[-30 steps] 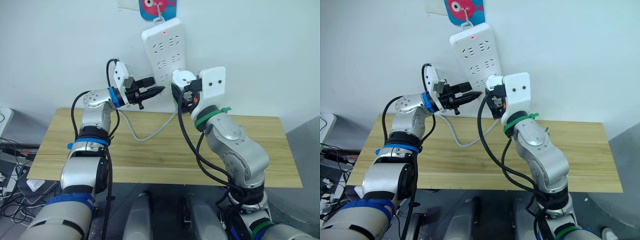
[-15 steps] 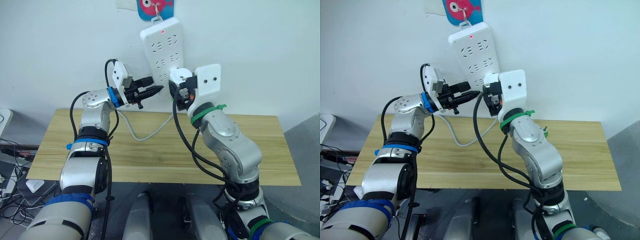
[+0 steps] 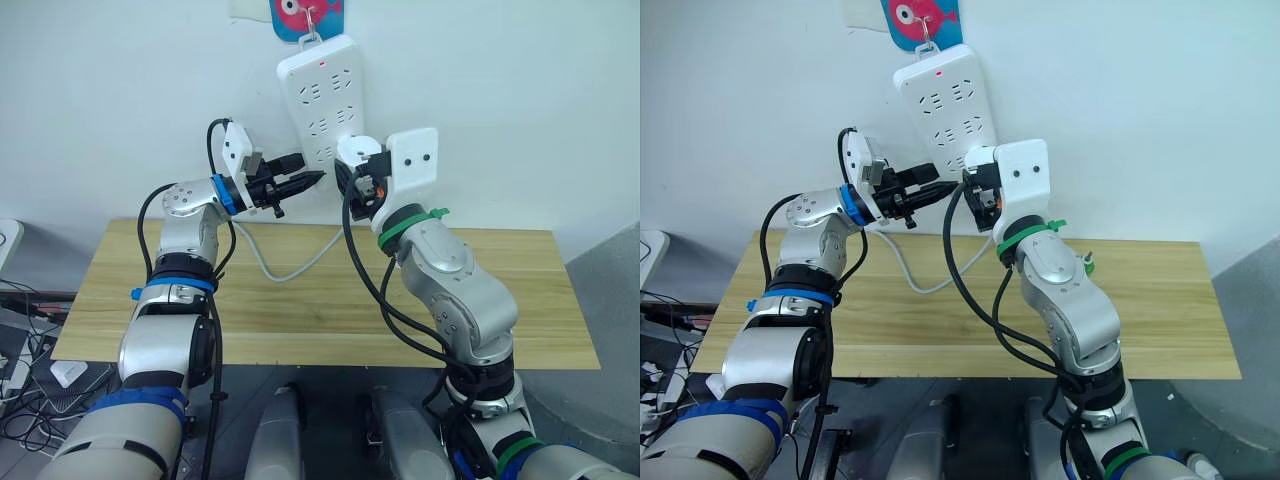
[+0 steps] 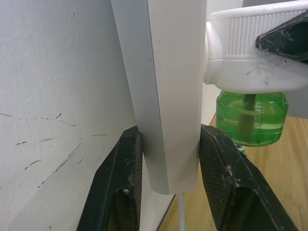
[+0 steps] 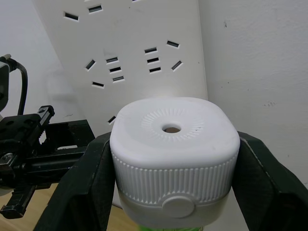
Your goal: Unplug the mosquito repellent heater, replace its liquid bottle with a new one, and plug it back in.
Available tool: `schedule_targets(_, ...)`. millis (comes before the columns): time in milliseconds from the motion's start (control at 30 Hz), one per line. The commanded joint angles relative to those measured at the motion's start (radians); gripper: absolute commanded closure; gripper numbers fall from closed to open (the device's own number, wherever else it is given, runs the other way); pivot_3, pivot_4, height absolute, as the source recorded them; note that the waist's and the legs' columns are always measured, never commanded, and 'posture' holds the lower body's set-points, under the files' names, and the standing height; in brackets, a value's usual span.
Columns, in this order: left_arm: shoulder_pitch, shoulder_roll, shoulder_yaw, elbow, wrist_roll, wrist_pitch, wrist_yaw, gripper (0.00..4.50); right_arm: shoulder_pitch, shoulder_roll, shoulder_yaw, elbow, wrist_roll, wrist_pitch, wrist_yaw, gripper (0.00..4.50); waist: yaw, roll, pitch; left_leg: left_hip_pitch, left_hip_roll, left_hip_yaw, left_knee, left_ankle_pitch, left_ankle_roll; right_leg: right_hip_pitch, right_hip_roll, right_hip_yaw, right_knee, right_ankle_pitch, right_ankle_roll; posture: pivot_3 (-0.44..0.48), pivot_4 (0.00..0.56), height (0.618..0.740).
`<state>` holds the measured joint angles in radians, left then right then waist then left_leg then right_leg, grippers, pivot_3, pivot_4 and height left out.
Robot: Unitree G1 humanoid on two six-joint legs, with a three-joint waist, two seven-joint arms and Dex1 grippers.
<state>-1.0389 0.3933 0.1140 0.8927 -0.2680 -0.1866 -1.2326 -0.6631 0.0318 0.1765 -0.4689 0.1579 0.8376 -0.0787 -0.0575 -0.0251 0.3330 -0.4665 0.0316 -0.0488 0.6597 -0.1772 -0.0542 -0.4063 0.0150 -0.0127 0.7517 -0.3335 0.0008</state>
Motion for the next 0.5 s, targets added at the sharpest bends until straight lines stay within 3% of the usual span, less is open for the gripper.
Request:
schedule_targets(33, -0.014, -0.035, -0.042, -0.077, -0.004, -0.032, -0.069, 3.16, -0.053, 0.008, -0.023, -0.005, -0.023, -0.029, -0.001, 1.59, 0.0, 0.0, 0.0, 0.0, 0.0, 0.0, 0.0, 0.0, 0.0, 0.0, 0.0, 0.0, 0.0, 0.0, 0.0, 0.026, 0.281, 0.74)
schedule_targets(500, -0.019, -0.026, -0.035, -0.048, 0.004, -0.046, -0.065, 3.16, -0.011, -0.004, -0.015, -0.129, -0.018, 0.088, 0.012, 1.59, 0.008, 0.0, 0.0, -0.001, -0.003, -0.001, -0.003, 0.0, 0.0, 0.0, -0.001, 0.001, -0.001, 0.0, 0.0, 0.027, 0.279, 0.74)
